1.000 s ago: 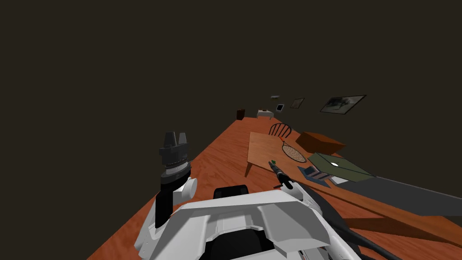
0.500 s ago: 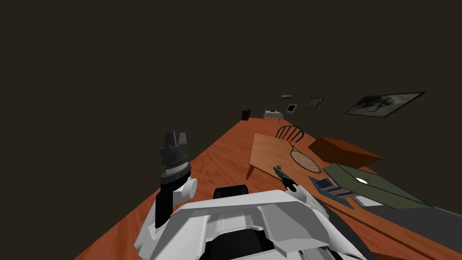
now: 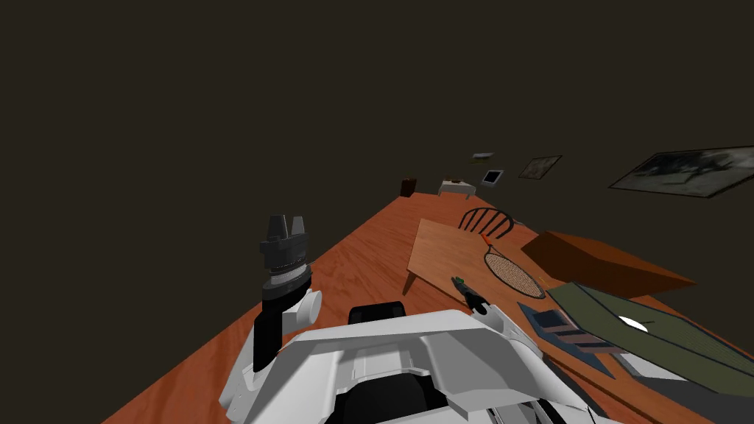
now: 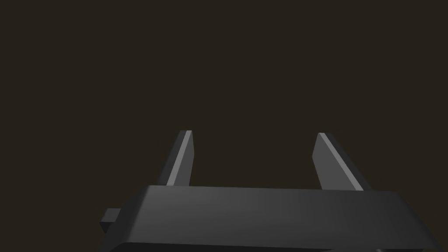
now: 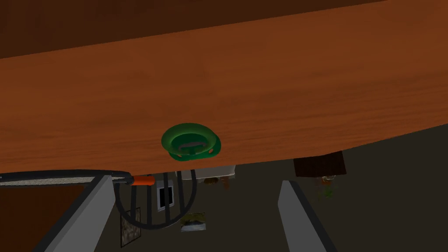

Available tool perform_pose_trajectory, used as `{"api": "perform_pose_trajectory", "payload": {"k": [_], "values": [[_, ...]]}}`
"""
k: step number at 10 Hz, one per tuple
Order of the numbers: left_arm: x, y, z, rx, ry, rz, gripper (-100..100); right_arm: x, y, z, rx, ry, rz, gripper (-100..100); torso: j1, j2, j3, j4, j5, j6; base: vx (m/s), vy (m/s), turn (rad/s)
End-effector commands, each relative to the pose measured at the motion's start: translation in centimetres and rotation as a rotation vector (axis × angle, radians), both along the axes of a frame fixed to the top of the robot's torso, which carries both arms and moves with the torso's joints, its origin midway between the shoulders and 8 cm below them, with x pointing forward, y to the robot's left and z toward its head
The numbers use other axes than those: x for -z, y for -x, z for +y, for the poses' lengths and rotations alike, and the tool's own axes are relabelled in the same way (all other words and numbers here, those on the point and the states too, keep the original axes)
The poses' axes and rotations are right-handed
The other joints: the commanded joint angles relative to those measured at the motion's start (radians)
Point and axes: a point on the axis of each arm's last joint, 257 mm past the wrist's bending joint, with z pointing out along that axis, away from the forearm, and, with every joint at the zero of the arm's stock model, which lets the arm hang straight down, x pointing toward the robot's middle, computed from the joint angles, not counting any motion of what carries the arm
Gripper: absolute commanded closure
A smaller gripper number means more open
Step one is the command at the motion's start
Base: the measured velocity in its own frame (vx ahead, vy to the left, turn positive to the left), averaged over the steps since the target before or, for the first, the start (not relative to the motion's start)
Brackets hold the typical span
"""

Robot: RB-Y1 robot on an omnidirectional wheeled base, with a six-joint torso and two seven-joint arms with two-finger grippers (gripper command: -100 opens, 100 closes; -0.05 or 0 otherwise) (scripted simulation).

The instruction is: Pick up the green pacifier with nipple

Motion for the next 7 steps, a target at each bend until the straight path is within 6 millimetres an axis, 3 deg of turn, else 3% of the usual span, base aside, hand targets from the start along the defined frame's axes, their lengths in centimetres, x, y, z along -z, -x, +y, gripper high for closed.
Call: {"api": "perform_pose_trajectory", "payload": {"k": [1,4,7], "values": [[0.0,0.0,0.0,0.0,0.0,0.0,0,0.6,1.1,-0.6,0.009,0.007,0.029,-100,0.0,0.0,0.0,0.0,0.0,0.0,-0.005,-0.042,0.152],[0.0,0.0,0.0,0.0,0.0,0.0,0,1.8,3.4,-1.9,0.025,0.02,0.094,-100,-0.002,-0.001,0.0,0.0,0.0,0.0,0.003,-0.072,0.221],[0.0,0.0,0.0,0.0,0.0,0.0,0,2.1,3.9,-2.1,0.029,0.018,0.107,-100,-0.002,0.0,0.0,0.0,-0.001,0.0,-0.012,-0.063,0.112]]}}
